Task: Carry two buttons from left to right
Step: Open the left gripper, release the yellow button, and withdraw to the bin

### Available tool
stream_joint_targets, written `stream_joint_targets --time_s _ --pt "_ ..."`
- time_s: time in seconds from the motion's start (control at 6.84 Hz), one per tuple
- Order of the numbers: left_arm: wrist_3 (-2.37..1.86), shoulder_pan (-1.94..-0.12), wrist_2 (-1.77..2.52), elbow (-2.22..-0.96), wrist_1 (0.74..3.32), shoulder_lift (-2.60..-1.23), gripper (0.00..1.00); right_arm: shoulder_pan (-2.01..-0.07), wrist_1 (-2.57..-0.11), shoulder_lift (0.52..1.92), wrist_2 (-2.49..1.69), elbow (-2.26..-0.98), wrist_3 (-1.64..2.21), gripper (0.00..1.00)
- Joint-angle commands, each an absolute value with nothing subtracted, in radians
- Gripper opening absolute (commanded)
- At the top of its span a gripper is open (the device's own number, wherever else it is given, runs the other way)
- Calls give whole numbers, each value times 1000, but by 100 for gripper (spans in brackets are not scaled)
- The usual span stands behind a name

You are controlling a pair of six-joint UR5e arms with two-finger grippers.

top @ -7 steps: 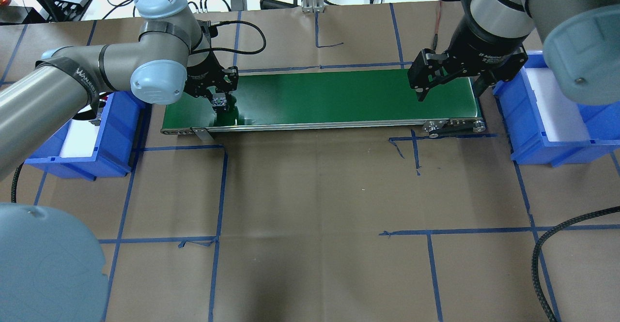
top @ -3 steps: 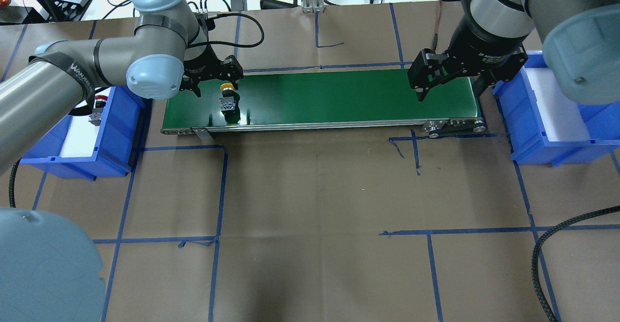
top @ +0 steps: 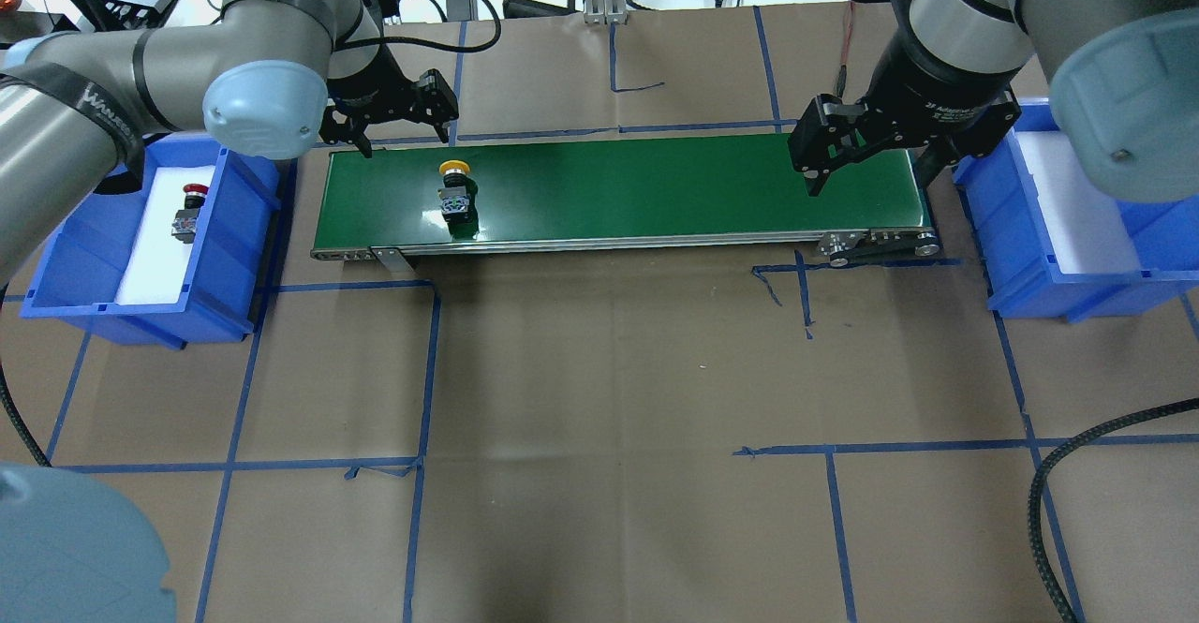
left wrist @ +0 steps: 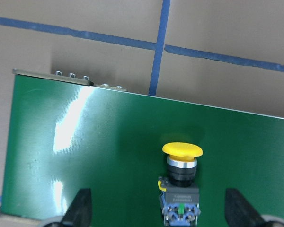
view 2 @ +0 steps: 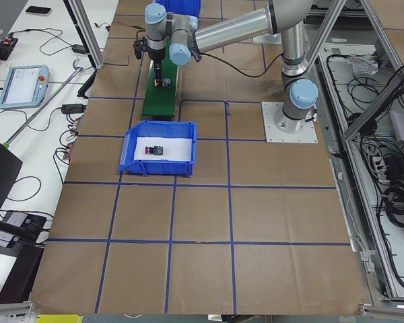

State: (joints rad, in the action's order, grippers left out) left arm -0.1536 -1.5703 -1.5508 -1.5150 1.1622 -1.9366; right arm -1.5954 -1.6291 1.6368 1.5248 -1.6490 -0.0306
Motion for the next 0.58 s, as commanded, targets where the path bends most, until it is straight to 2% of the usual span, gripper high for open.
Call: stream_joint_targets --time_s 0.0,0.44 --pt "-143 -1557 -1549 -1399 1311 -1924 100 -1595 -1629 1637 1525 -1649 -31 100" --pt "51 -1439 -1548 -1379 1335 -1924 100 -1595 -1631 1637 1525 -1649 -32 100"
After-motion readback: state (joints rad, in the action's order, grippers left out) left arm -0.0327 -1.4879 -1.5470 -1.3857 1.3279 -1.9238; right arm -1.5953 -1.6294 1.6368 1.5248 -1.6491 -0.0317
